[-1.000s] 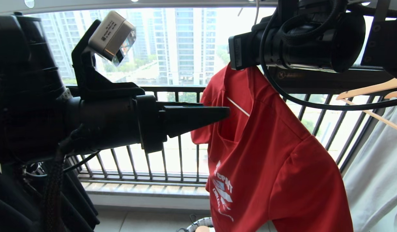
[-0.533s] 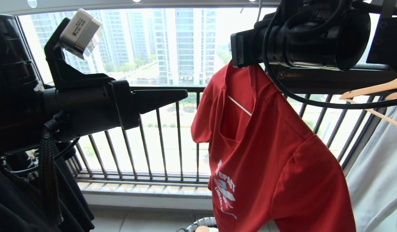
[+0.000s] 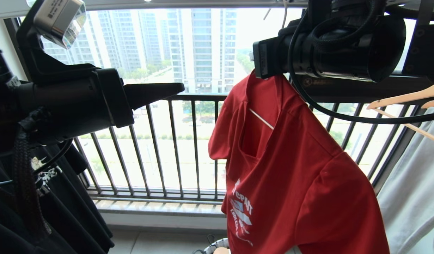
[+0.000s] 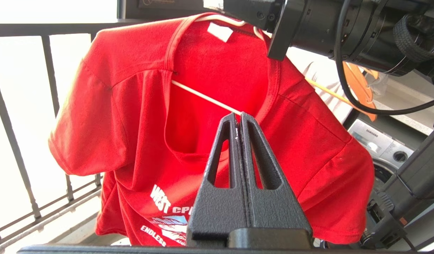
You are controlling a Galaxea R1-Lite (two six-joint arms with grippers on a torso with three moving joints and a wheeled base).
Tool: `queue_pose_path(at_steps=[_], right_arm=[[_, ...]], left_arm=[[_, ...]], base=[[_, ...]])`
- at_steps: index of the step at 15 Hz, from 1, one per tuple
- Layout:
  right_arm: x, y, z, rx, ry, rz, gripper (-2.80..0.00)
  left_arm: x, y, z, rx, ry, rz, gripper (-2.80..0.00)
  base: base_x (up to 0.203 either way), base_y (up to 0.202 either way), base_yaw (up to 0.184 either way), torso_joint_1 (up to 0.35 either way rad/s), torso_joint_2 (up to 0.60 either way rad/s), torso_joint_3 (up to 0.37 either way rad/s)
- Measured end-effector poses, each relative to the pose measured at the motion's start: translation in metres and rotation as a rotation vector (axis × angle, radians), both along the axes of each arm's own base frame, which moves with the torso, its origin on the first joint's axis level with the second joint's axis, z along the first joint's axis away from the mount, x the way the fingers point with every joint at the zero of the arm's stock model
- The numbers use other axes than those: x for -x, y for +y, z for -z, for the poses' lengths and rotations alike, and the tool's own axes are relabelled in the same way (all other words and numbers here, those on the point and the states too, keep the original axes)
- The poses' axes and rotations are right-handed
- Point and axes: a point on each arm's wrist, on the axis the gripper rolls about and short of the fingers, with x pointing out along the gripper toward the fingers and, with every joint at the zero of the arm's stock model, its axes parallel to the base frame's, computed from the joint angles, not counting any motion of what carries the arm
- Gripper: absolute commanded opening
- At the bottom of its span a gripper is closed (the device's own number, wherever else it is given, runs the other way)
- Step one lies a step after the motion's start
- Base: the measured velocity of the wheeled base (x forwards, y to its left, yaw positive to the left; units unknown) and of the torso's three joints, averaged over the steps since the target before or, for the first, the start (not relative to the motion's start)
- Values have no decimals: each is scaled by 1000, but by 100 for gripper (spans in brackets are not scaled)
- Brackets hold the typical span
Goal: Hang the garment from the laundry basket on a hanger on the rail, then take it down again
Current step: Take the clothes off the clothes rack
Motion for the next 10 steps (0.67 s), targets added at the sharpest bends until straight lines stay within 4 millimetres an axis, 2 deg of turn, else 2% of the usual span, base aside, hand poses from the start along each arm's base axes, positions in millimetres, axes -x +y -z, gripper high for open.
queue_pose_path(at_steps=[6, 10], right_arm=[[7, -6, 2, 10, 13, 9, 0], [36, -30, 4, 24, 32, 28, 0]], left_arm=[[7, 8, -10, 19, -36, -20, -280], [5, 7, -10, 19, -34, -20, -280]], base=[[0, 0, 0, 0, 0, 0], [0, 0, 0, 0, 0, 0]])
